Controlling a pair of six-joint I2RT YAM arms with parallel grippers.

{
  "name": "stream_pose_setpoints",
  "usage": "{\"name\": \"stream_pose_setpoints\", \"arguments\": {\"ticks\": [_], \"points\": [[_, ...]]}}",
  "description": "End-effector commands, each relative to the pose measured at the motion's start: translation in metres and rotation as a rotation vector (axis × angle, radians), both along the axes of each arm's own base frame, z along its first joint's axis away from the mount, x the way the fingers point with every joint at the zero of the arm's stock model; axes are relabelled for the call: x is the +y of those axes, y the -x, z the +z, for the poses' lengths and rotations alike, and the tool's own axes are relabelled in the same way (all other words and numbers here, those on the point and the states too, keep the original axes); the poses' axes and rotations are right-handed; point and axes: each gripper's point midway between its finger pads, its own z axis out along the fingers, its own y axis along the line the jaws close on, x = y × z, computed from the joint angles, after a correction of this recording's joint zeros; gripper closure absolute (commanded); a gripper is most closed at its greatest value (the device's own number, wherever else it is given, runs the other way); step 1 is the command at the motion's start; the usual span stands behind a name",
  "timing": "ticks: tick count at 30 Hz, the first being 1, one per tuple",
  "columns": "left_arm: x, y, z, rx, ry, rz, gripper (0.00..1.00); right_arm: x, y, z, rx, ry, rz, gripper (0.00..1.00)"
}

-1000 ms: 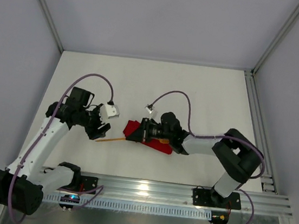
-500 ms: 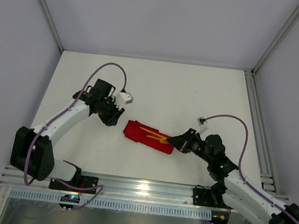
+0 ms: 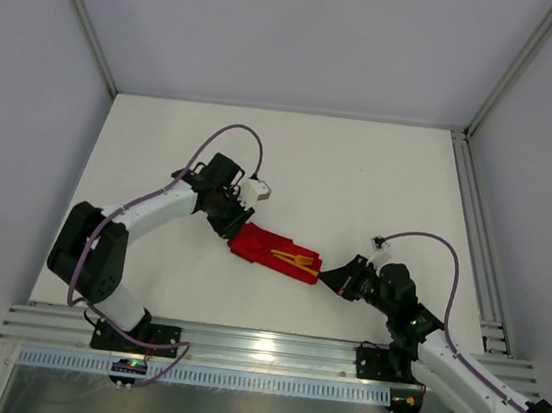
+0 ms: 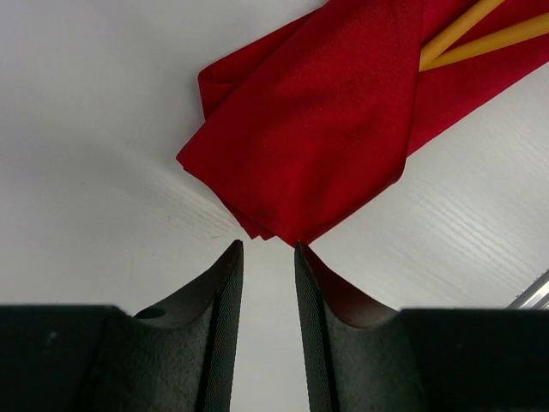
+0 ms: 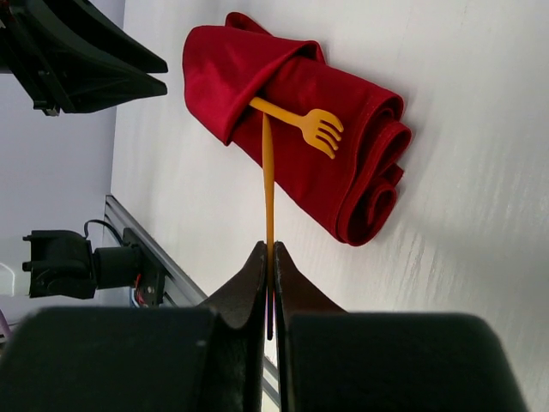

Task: Fold the napkin into a case and place the utensils inside
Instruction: Stuff the smaller rectangle-folded napkin.

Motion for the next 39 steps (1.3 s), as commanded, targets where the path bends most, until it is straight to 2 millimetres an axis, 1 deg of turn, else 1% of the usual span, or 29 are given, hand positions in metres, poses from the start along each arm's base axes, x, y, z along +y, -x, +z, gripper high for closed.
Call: {"name": "stream_pose_setpoints", "arguments": {"ticks": [1,5,7,8,9,12,16,22,26,28,29,30,31,32,33,35,39], "points": [[-0.016,-0.015,0.010,-0.045,0.050,0.003,0.68,0.000,0.003,-0.009,0.035,-0.020,-0.006,0.97],[-0.020,-0.014,-0.003,-0.022,0.034,-0.009,0.67,0.005,0.000,-0.012,0.031,-0.032,0.004,0.97],[-0.019,-0.015,-0.013,-0.006,0.012,-0.003,0.68,0.009,-0.002,-0.010,0.024,-0.040,0.021,0.97],[-0.018,-0.015,-0.015,-0.002,0.004,-0.001,0.68,0.012,-0.005,-0.005,0.002,-0.058,0.027,0.97],[-0.017,-0.015,-0.020,0.010,-0.009,0.001,0.69,0.013,-0.005,-0.009,0.017,-0.054,0.031,0.97],[-0.016,-0.010,-0.026,0.037,-0.014,-0.004,0.71,0.016,-0.006,-0.007,0.014,-0.068,0.042,0.97],[-0.016,-0.007,-0.031,0.051,-0.020,-0.006,0.71,0.018,-0.006,-0.001,-0.011,-0.079,0.054,0.97],[-0.019,-0.003,-0.028,0.067,0.004,-0.023,0.73,0.016,-0.005,0.007,-0.036,-0.059,0.062,0.97],[-0.020,-0.001,-0.024,0.061,0.014,-0.033,0.72,0.017,-0.005,0.001,-0.025,-0.052,0.067,0.97],[-0.020,-0.002,-0.023,0.056,0.015,-0.033,0.73,0.021,-0.004,0.001,-0.019,-0.058,0.081,0.97],[-0.019,-0.002,-0.023,0.055,0.015,-0.034,0.73,0.024,-0.006,0.005,-0.034,-0.067,0.088,0.97],[-0.020,-0.002,-0.022,0.052,0.017,-0.034,0.72,0.027,-0.005,0.003,-0.024,-0.060,0.102,0.97],[-0.020,-0.002,-0.022,0.052,0.018,-0.036,0.72,0.029,-0.006,0.005,-0.026,-0.068,0.104,0.97],[-0.019,-0.001,-0.022,0.054,0.017,-0.035,0.73,0.032,-0.009,0.011,-0.047,-0.082,0.108,0.97],[-0.019,-0.001,-0.023,0.054,0.015,-0.036,0.73,0.034,-0.009,0.010,-0.040,-0.083,0.116,0.97],[-0.019,-0.001,-0.022,0.052,0.018,-0.036,0.73,0.038,-0.010,0.014,-0.047,-0.098,0.123,0.97],[-0.020,-0.001,-0.022,0.055,0.020,-0.039,0.73,0.044,-0.010,0.012,-0.036,-0.108,0.135,0.97]]}}
